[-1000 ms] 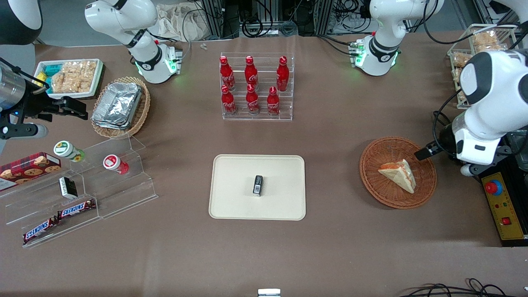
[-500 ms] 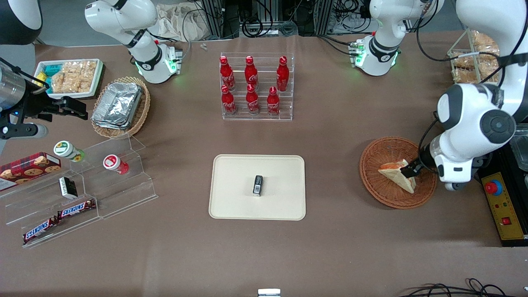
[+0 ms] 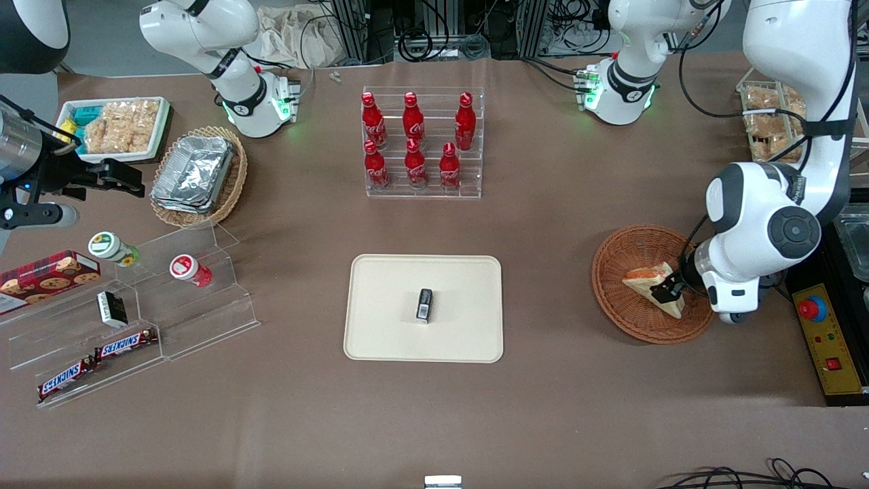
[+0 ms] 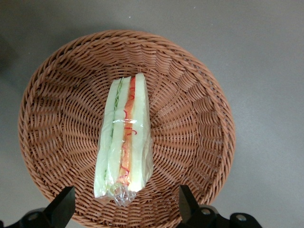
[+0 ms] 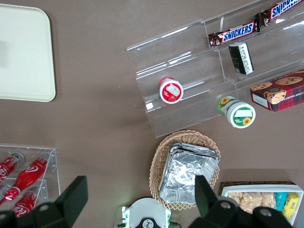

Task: Place sandwich from basket to tray
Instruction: 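Lower the open left gripper around the wrapped sandwich, then close the left gripper on the sandwich and lift it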

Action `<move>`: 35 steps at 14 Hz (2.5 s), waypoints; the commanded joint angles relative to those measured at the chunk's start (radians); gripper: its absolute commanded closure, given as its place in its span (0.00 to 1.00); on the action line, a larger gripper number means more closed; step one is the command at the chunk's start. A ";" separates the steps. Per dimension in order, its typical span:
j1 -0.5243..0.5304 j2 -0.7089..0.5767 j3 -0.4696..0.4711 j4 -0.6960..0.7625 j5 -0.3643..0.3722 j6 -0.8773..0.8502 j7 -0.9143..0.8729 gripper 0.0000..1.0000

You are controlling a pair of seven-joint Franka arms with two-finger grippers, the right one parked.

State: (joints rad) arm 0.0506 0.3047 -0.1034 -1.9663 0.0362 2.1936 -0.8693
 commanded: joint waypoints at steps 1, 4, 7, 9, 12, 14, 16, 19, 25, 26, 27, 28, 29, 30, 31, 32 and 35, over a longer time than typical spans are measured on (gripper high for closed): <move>0.005 -0.006 -0.001 -0.046 0.018 0.055 -0.027 0.01; 0.006 0.011 -0.001 -0.057 0.018 0.084 -0.028 0.01; 0.008 0.040 -0.001 -0.059 0.018 0.132 -0.028 0.01; 0.008 0.054 -0.001 -0.059 0.018 0.139 -0.028 0.01; 0.011 0.085 0.001 -0.089 0.018 0.219 -0.027 0.01; 0.017 0.100 0.001 -0.094 0.018 0.244 -0.024 0.02; 0.018 0.102 0.001 -0.091 0.019 0.244 -0.017 0.29; 0.018 0.096 0.001 -0.088 0.077 0.242 -0.011 0.97; 0.023 0.048 0.001 -0.074 0.085 0.207 0.026 1.00; 0.023 0.033 -0.001 -0.057 0.085 0.161 0.033 1.00; 0.021 0.010 -0.002 -0.045 0.085 0.108 0.056 1.00; 0.018 -0.018 -0.004 -0.025 0.085 0.059 0.062 1.00; 0.012 -0.042 -0.009 -0.008 0.085 0.011 0.079 1.00; 0.011 -0.064 -0.012 0.018 0.085 -0.033 0.101 1.00; 0.003 -0.081 -0.024 0.050 0.083 -0.091 0.130 1.00; 0.000 -0.088 -0.038 0.096 0.083 -0.165 0.159 1.00; -0.005 -0.081 -0.120 0.277 0.082 -0.389 0.210 1.00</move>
State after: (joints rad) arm 0.0542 0.2070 -0.1780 -1.8096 0.1026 1.9288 -0.6901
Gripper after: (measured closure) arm 0.797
